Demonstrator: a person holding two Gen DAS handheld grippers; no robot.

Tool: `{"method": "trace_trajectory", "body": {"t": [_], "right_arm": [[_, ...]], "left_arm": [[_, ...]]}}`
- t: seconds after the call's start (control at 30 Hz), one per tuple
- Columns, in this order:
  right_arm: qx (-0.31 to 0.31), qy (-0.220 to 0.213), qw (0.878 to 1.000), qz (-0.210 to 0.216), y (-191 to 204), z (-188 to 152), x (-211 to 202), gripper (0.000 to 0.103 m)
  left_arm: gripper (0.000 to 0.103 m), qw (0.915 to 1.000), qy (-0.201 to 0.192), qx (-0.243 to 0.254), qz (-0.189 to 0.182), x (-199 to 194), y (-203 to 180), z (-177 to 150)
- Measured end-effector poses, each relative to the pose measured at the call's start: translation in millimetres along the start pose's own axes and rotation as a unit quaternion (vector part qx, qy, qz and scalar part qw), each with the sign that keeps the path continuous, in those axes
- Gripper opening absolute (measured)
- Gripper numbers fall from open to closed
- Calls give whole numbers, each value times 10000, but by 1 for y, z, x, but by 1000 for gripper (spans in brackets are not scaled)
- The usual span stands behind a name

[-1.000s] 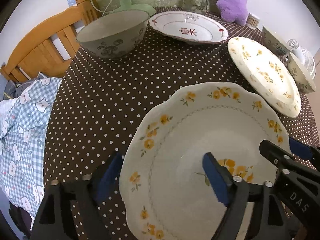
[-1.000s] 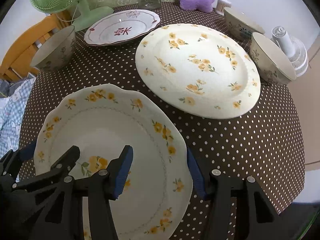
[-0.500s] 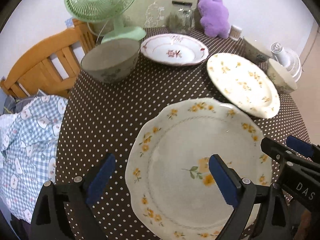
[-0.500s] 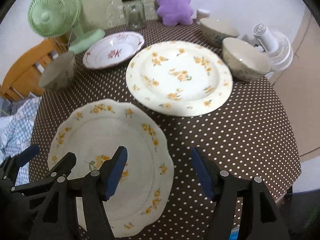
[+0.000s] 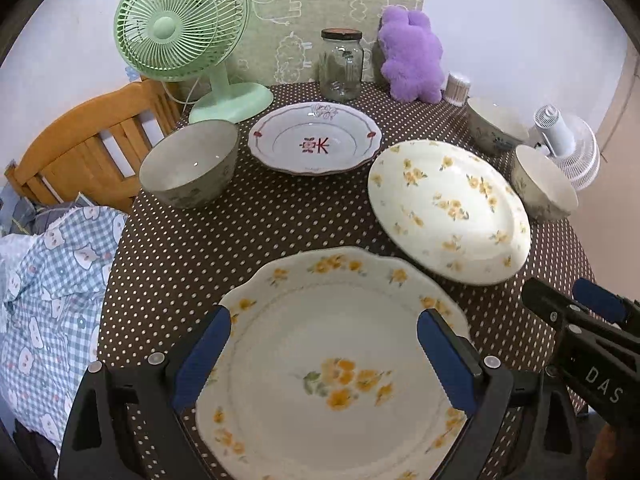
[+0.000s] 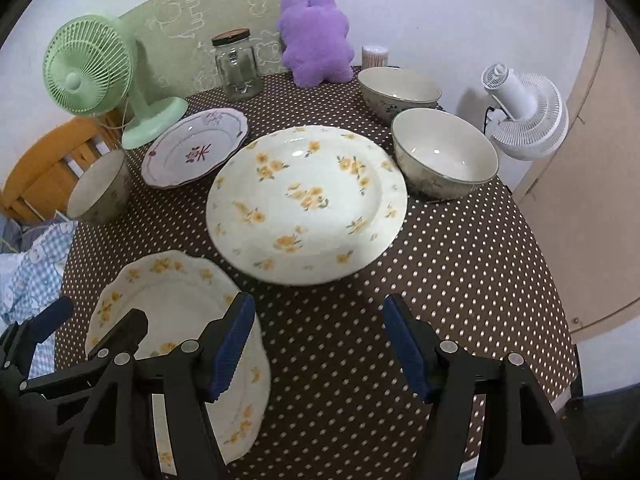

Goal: Organize plates and bowls
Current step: 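Lower the held plate onto the other yellow-floral plate with both tools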

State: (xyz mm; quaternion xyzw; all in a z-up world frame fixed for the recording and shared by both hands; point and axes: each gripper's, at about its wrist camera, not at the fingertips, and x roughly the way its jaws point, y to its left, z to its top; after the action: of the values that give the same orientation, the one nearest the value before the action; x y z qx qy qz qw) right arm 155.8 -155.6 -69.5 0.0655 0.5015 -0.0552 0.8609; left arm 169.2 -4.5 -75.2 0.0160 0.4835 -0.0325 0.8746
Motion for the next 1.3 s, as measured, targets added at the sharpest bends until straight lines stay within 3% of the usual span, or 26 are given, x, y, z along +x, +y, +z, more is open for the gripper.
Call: {"method": "trace_trajectory", "body": {"t": [0.37,1.1,1.3], "right_arm": [[-77,-32,9999,59,-29,33,23,70],[371,368,9986,2,-57,72,109,70],[361,416,9984,-111,-57,79,123,70]], "left_arm": [[93,9997,-30,-189,182,22,-31,29],[87,9983,233,409,341,114,-70,84],[79,9983,360,387,257,131,-73,94]]}}
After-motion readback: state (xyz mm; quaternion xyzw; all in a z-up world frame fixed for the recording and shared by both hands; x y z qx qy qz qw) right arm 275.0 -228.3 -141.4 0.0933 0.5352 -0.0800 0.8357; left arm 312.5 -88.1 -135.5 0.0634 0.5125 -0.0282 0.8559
